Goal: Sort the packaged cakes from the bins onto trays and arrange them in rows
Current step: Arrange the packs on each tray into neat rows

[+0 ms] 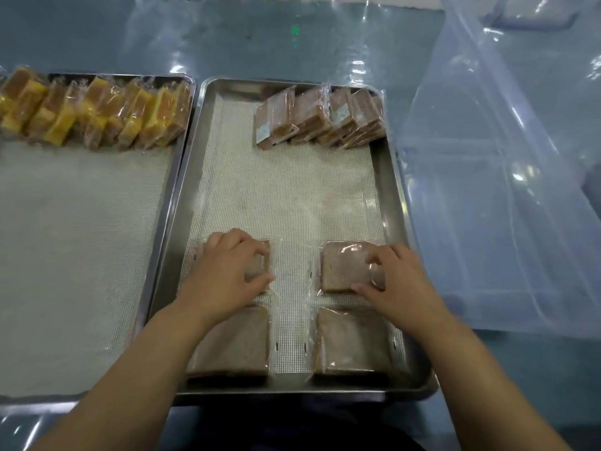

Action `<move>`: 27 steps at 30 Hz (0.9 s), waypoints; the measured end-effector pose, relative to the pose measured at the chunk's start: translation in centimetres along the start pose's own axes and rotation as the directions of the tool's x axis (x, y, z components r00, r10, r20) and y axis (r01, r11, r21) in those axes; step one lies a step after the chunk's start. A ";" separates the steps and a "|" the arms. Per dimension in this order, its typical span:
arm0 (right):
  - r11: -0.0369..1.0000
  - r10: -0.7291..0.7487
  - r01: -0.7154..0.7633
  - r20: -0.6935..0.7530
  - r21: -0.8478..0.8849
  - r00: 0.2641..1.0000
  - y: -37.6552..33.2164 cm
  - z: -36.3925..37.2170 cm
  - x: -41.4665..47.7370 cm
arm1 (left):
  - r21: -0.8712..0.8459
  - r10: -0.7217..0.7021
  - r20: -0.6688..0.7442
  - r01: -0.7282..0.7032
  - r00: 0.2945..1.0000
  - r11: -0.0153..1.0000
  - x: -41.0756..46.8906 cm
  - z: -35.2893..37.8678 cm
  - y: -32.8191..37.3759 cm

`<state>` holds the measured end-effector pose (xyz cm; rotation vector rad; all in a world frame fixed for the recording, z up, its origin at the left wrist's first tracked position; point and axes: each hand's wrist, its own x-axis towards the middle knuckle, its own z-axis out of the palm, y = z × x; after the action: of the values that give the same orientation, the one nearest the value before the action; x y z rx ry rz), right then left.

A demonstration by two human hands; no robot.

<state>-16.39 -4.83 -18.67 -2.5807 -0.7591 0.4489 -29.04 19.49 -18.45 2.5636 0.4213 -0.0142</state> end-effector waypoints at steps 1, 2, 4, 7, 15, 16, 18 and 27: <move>1.000 0.030 -0.030 0.027 0.004 0.999 0.1 -0.1 -0.5 | 0.003 0.032 0.045 -0.032 0.998 0.999 0.0 0.0 1.0; 0.998 0.060 -0.059 0.079 -0.014 0.995 0.2 -0.3 -1.0 | 0.007 0.041 0.131 -0.042 0.990 0.999 -0.1 0.2 2.1; 0.992 0.116 -0.104 0.186 -0.072 0.976 0.4 -0.7 -1.9 | 0.017 -0.009 0.350 0.004 0.937 1.000 -0.5 1.0 4.0; 0.977 0.202 -0.175 0.266 -0.123 0.943 0.4 -1.2 -2.8 | 0.083 -0.074 0.510 0.036 0.857 0.996 -0.9 3.2 6.1; 0.960 0.274 -0.274 0.343 -0.049 0.898 0.3 -1.3 -3.5 | -0.154 -0.143 0.467 0.240 0.872 0.958 -1.2 5.0 7.6; 0.957 0.289 -0.284 0.337 -0.065 0.896 0.3 -1.4 -3.6 | -0.185 -0.145 0.471 0.258 0.870 0.948 -1.3 5.2 7.9; 0.951 0.309 -0.282 0.325 -0.128 0.894 0.3 -1.8 -3.6 | -0.219 -0.139 0.485 0.274 0.864 0.936 -1.5 5.5 8.3; 0.919 0.240 -0.169 0.163 -0.357 0.957 -1.4 -2.9 -2.7 | -0.179 -0.105 0.429 0.198 0.897 0.964 -0.9 3.6 7.1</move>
<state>-18.00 -6.17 -14.97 -2.9903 -0.6828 0.7129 -27.47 11.65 -17.79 2.2221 0.4281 -0.5353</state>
